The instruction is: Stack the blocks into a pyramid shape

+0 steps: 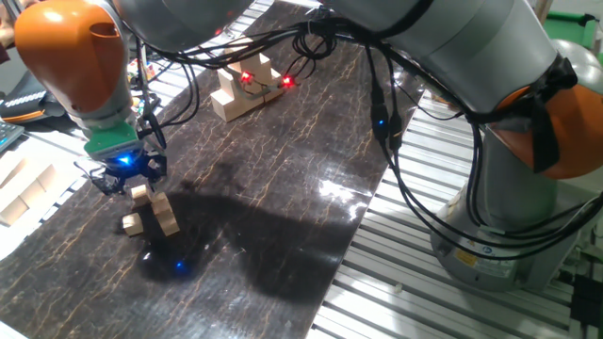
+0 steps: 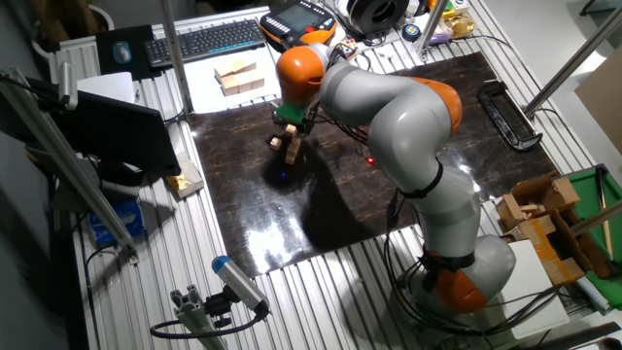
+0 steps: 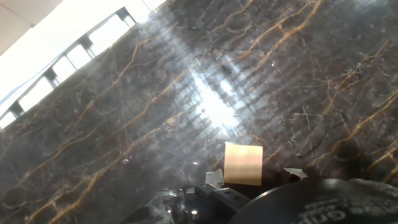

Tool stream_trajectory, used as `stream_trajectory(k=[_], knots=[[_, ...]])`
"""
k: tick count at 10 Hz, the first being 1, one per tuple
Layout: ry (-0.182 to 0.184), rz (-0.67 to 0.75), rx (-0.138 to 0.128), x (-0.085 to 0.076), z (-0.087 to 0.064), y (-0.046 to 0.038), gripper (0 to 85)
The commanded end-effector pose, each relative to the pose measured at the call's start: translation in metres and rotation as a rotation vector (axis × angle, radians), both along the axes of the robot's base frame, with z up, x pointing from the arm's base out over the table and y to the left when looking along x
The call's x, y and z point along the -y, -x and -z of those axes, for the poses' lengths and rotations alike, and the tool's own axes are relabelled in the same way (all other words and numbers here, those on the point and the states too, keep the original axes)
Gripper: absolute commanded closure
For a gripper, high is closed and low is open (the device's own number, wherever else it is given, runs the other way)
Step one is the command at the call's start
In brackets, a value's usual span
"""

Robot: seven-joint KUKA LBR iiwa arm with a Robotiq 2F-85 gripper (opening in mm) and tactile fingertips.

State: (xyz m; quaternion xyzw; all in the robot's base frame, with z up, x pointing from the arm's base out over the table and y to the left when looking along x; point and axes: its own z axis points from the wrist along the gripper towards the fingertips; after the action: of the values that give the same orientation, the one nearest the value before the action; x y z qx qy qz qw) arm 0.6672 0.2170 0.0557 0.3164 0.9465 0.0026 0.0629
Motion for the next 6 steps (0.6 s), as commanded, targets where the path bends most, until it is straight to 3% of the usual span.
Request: stream_trajectory(k=[1, 6], knots=[[0.0, 0.001, -0.001, -0.0007, 0.001, 0.0, 33.7], [0.009, 0.004, -0.001, -0.0018, 0.0041, -0.0018, 34.0]])
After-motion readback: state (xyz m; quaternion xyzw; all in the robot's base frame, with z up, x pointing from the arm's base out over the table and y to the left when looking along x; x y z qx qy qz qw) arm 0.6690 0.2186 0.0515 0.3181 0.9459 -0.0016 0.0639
